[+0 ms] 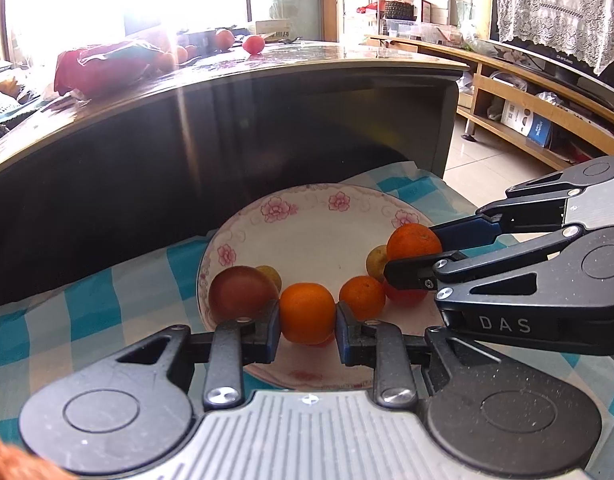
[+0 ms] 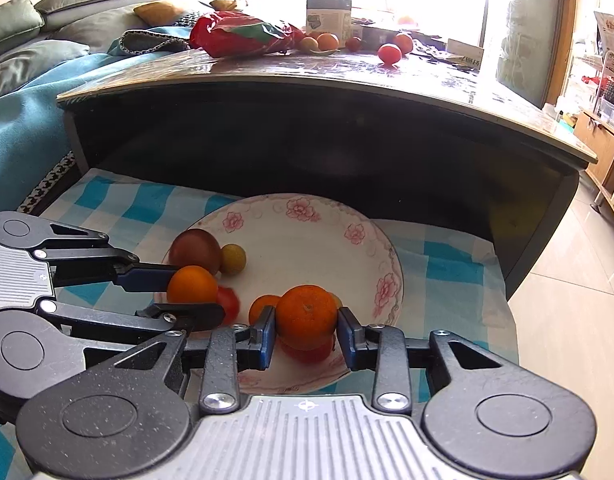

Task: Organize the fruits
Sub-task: 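Carry both oranges over the white bowl and lower them in, then open both tools to release the oranges and lift them away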

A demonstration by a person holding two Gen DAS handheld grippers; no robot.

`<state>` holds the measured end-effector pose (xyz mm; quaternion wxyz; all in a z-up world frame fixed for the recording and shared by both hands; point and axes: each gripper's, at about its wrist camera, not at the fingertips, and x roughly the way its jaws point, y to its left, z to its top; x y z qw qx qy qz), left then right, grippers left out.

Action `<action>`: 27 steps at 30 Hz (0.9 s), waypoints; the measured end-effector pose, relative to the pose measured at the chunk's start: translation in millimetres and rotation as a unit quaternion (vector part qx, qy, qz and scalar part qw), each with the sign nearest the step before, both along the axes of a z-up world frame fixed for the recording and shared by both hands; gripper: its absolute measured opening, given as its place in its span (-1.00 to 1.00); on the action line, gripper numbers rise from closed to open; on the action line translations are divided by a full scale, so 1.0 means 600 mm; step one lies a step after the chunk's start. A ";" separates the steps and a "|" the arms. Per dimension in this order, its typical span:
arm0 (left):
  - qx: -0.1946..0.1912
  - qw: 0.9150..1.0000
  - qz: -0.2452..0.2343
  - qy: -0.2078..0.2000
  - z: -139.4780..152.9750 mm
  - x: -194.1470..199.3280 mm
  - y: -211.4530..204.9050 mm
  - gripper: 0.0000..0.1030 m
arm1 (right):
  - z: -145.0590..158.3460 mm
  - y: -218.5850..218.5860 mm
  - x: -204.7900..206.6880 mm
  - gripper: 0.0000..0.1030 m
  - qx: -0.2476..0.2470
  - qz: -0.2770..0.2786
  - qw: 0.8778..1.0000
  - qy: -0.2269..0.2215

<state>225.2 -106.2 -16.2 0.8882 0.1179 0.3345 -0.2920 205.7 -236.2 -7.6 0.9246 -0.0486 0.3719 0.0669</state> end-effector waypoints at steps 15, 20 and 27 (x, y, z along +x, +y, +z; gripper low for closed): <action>0.010 1.000 -0.015 -0.010 -0.006 0.003 -0.013 -0.27 | -0.003 0.010 0.017 -0.42 -0.010 -0.001 1.000 -0.011; 0.006 1.000 -0.014 -0.009 -0.001 0.003 -0.012 -0.25 | -0.002 0.007 0.019 -0.42 -0.011 -0.008 1.000 -0.015; 0.000 1.000 -0.012 -0.009 0.010 -0.002 -0.009 -0.20 | 0.007 0.008 0.017 -0.37 -0.009 -0.010 1.000 -0.020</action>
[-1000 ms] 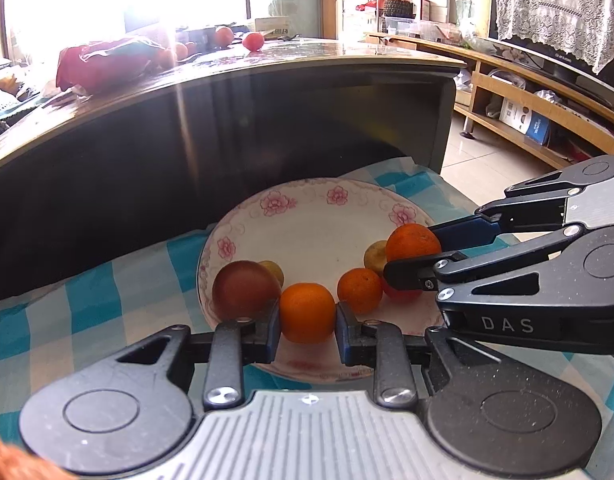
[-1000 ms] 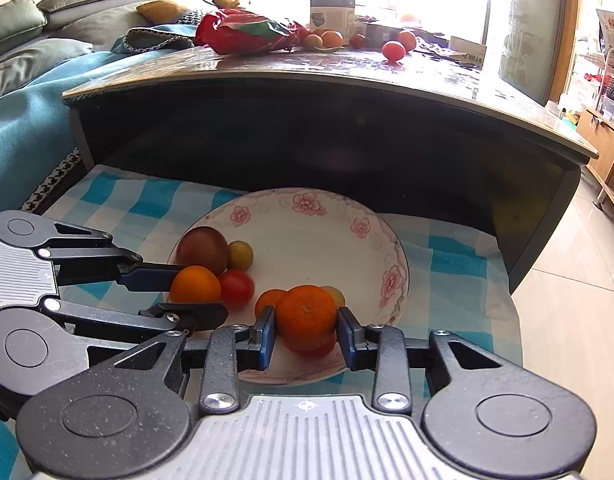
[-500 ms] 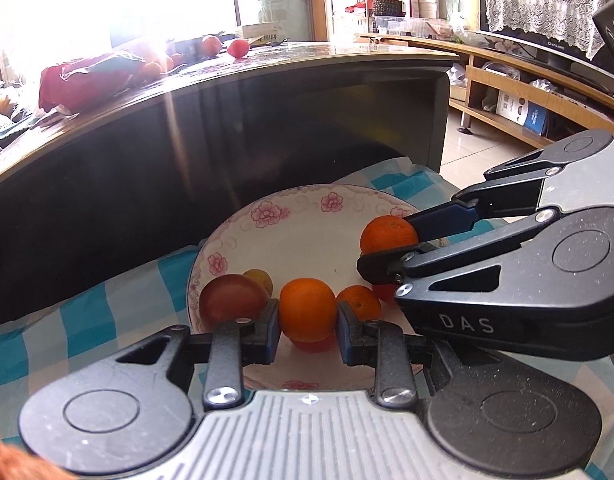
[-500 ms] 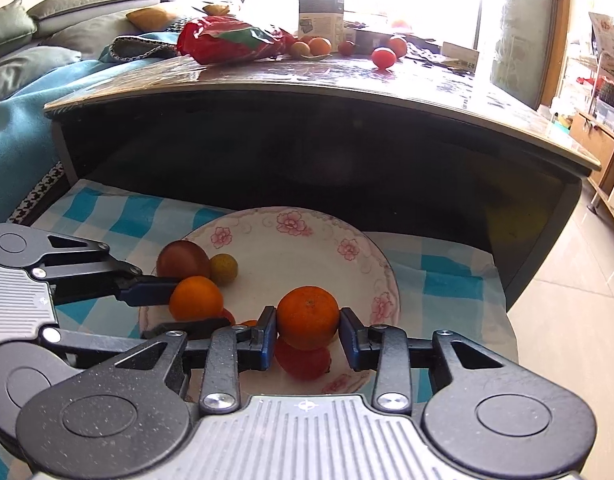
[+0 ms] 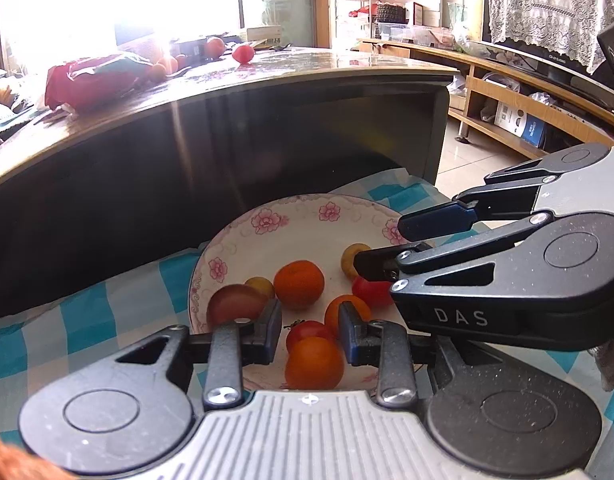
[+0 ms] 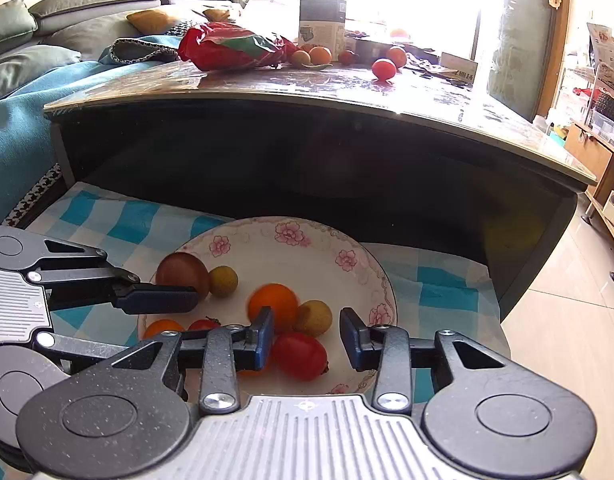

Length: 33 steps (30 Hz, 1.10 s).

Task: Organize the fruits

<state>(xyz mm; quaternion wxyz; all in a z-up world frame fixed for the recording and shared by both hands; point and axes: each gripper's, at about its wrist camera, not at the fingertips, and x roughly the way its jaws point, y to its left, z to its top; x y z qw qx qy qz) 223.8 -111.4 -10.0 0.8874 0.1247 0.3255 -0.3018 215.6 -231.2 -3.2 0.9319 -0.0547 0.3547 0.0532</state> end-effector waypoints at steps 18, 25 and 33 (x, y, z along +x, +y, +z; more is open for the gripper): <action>-0.023 0.998 0.051 0.019 0.036 -0.032 0.051 -0.04 | 0.038 -0.008 -0.028 -0.31 0.003 -0.015 1.000 -0.021; -0.026 0.997 0.078 0.015 0.054 -0.064 0.076 0.38 | 0.053 -0.002 -0.058 -0.30 0.005 -0.021 1.000 -0.022; -0.038 0.995 0.093 0.021 0.067 -0.091 0.083 0.58 | 0.065 0.005 -0.100 -0.29 0.005 -0.034 0.999 -0.019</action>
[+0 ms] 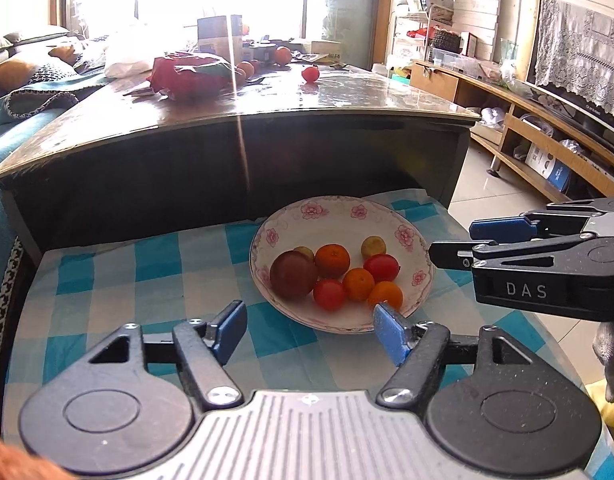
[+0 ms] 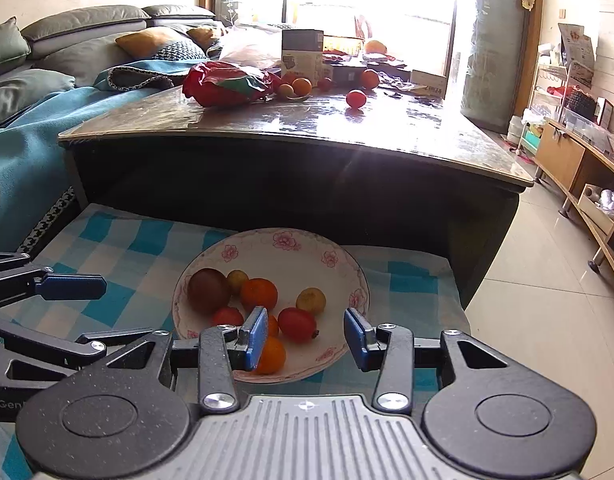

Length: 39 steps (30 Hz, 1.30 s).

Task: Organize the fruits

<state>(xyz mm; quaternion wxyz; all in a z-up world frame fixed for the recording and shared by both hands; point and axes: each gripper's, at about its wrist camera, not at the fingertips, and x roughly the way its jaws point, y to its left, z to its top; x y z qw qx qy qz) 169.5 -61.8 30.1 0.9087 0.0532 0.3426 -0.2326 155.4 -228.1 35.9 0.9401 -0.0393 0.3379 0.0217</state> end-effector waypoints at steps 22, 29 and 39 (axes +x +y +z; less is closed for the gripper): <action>0.001 0.998 0.053 -0.012 0.008 -0.061 0.017 1.00 | 0.002 0.009 -0.086 -0.23 0.010 -0.024 1.000 0.013; -0.010 0.999 0.053 -0.001 0.010 -0.080 0.020 1.00 | 0.007 0.006 -0.108 -0.22 0.014 -0.038 0.999 0.012; -0.012 0.998 0.058 -0.002 0.018 -0.116 0.029 1.00 | 0.012 0.010 -0.145 -0.22 0.017 -0.045 0.999 0.011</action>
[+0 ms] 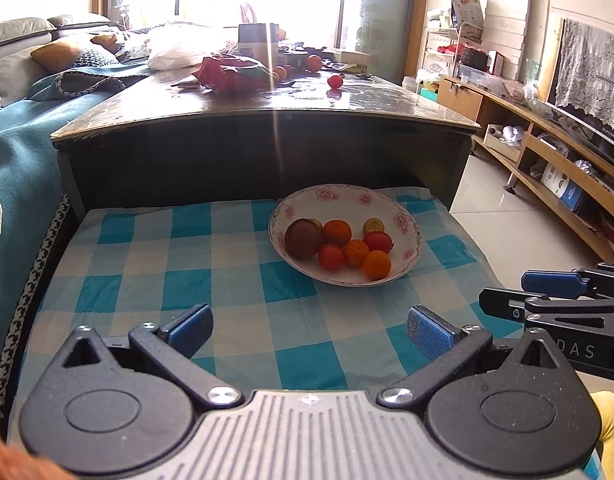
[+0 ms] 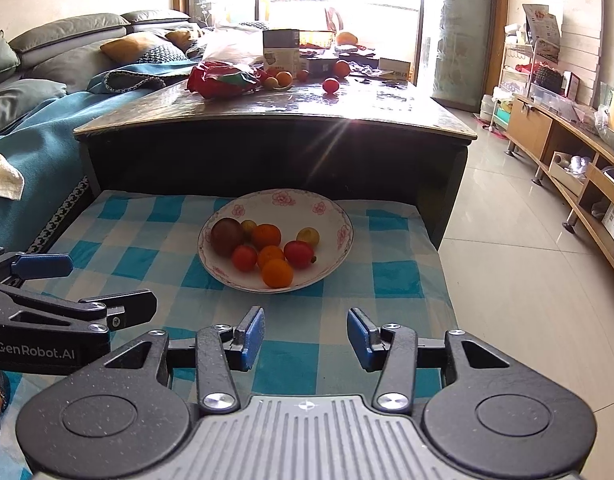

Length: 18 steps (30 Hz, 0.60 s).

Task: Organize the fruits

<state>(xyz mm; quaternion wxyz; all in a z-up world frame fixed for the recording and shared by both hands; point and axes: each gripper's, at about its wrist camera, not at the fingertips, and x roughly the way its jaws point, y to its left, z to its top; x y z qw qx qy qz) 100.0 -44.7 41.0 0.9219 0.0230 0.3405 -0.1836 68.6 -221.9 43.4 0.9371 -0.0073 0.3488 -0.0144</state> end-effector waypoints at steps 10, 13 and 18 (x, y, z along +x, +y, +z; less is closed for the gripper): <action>-0.010 1.000 0.006 0.022 0.001 -0.037 0.014 1.00 | 0.009 0.007 -0.046 -0.21 0.005 -0.009 1.000 -0.003; -0.008 1.000 0.002 0.019 0.001 -0.055 0.015 1.00 | 0.012 0.010 -0.062 -0.21 0.008 -0.010 1.000 -0.004; -0.007 1.000 -0.007 0.025 0.003 -0.080 0.019 1.00 | 0.014 0.014 -0.091 -0.21 0.009 -0.013 1.000 -0.003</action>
